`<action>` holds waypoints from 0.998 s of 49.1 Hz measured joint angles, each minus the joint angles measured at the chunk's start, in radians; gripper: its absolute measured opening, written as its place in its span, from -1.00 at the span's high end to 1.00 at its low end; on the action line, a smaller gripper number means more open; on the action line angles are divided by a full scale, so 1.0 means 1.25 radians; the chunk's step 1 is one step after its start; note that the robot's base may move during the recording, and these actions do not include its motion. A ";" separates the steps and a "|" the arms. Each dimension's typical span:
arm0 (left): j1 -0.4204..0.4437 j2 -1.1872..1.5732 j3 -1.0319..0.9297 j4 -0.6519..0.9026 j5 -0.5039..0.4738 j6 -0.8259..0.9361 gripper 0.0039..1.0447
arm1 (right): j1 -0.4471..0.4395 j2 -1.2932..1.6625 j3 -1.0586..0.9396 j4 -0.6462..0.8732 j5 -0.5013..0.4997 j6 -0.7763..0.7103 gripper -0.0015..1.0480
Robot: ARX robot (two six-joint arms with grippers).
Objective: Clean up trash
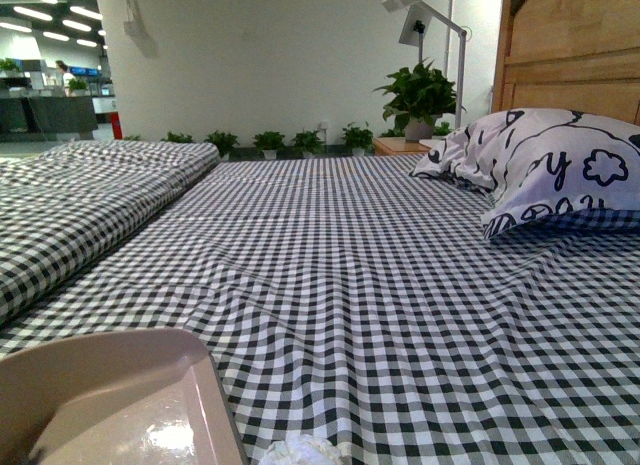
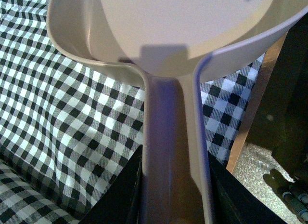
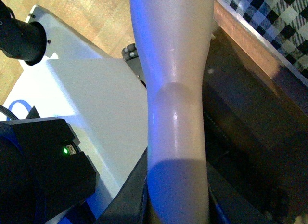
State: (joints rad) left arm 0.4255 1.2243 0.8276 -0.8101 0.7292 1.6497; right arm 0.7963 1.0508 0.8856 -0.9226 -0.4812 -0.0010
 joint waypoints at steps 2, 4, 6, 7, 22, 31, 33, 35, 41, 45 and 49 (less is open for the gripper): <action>0.000 0.000 0.000 0.000 0.000 0.000 0.47 | -0.011 0.003 0.000 0.003 -0.001 -0.009 0.63; 0.000 0.000 0.000 0.000 0.000 0.000 0.47 | -0.025 0.007 0.000 0.013 0.000 -0.005 0.63; 0.000 0.000 0.000 0.000 0.000 0.000 0.47 | -0.052 0.020 0.004 0.034 0.023 0.002 0.63; 0.000 0.000 0.000 0.000 0.000 0.000 0.47 | -0.059 0.023 0.005 0.038 0.031 0.005 0.63; 0.000 0.000 0.000 0.000 0.000 0.000 0.47 | -0.200 0.103 0.000 0.156 0.226 0.028 0.63; 0.000 0.000 0.000 0.000 0.000 0.000 0.47 | -0.206 0.133 -0.009 0.193 0.287 0.037 0.63; 0.000 0.000 0.000 0.000 -0.001 0.000 0.47 | -0.202 0.137 -0.013 0.191 0.296 0.040 0.63; 0.000 0.000 0.000 0.000 0.000 0.000 0.47 | -0.189 0.143 -0.021 0.178 0.307 0.041 0.63; 0.000 0.000 0.000 0.000 0.000 0.000 0.47 | -0.136 0.153 -0.041 0.146 0.307 0.043 0.63; 0.000 0.000 0.000 0.000 0.000 0.000 0.47 | -0.105 0.153 -0.042 0.136 0.288 0.048 0.63; 0.000 0.000 0.000 0.000 0.000 0.000 0.47 | -0.070 0.148 -0.041 0.126 0.222 0.063 0.63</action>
State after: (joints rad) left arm 0.4252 1.2243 0.8276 -0.8101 0.7288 1.6497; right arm 0.7086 1.2358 0.8345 -0.7650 -0.2043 0.0772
